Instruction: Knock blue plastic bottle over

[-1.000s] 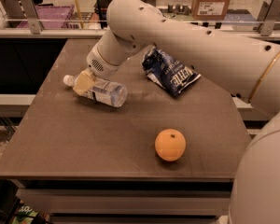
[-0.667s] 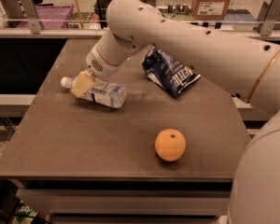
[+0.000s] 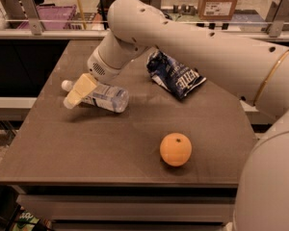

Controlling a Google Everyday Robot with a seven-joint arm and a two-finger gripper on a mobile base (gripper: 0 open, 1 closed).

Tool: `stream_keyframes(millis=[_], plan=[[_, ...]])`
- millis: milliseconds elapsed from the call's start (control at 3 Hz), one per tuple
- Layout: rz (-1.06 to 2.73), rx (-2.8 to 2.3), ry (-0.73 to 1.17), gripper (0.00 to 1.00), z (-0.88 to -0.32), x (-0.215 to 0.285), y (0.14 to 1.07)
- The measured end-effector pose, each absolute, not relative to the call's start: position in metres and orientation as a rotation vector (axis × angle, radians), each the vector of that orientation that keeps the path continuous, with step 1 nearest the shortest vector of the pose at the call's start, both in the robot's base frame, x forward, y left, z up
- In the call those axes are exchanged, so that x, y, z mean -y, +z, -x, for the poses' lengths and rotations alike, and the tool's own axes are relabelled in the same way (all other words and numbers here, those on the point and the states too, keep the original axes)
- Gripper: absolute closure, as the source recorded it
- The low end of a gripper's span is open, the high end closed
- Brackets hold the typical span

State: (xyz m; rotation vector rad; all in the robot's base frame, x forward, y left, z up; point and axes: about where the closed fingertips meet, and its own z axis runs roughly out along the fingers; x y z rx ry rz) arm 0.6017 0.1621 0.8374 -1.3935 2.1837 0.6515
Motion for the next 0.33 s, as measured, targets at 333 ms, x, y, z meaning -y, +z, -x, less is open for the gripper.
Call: stream_keyframes(millis=[333], plan=[[1.394,-2.184,0.652,0.00,-0.6016,-0.1621,0.8374]])
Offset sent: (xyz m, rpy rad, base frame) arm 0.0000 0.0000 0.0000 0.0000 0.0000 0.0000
